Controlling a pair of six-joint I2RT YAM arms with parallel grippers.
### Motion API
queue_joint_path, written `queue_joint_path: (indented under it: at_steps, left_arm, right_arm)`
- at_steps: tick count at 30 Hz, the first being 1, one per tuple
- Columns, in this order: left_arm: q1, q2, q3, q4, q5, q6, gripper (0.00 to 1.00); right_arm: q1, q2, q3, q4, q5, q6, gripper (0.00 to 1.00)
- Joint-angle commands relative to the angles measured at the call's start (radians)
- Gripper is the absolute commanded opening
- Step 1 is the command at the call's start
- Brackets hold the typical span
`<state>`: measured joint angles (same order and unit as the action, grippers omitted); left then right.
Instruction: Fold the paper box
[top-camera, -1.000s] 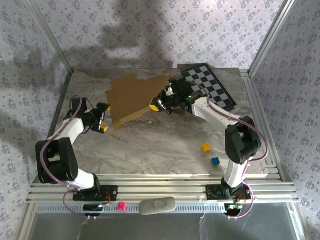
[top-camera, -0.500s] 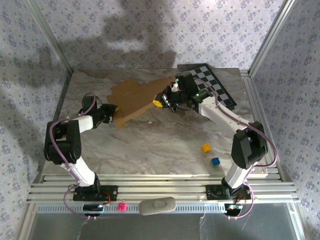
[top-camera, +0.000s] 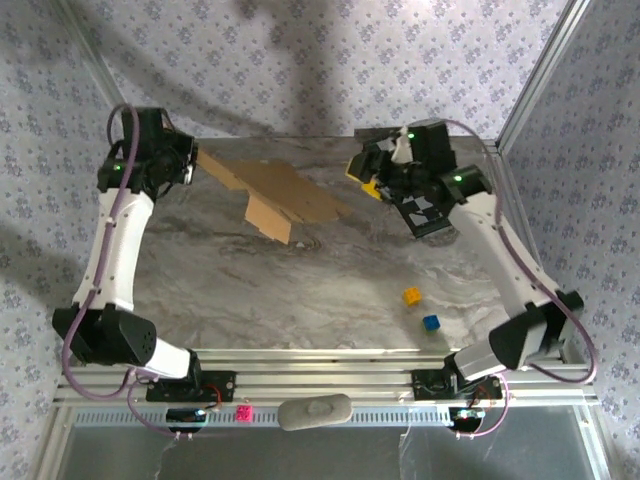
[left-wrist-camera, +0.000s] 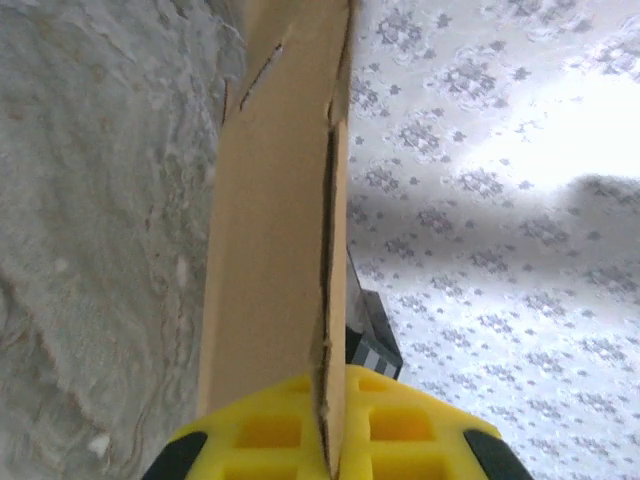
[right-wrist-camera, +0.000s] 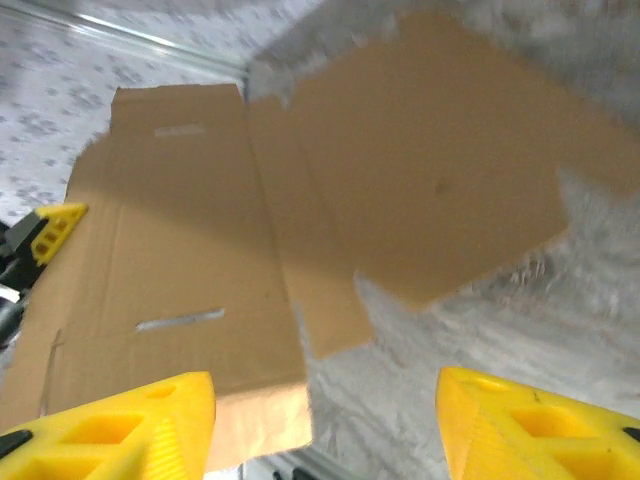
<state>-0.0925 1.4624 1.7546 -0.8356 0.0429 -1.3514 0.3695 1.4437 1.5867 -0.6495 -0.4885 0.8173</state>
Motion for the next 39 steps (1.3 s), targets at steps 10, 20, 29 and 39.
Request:
queue_joint_path:
  at_steps: [10, 20, 29, 39]
  left_arm:
    - [-0.341, 0.305, 0.880, -0.857, -0.496, -0.282, 0.00]
    - [-0.362, 0.737, 0.880, -0.444, -0.356, 0.023, 0.00]
    - [-0.428, 0.800, 0.907, -0.298, -0.321, 0.096, 0.00]
    - [-0.414, 0.730, 0.870, -0.293, -0.259, 0.121, 0.00]
  right_arm:
    - [-0.020, -0.149, -0.019, 0.101, 0.055, -0.258, 0.63]
    - [-0.022, -0.233, -0.177, 0.231, 0.229, -0.407, 0.67]
    - [0.030, -0.194, -0.294, 0.505, 0.261, -0.792, 0.70]
    - [0.207, 0.063, -0.060, 0.385, 0.339, -1.063, 0.70]
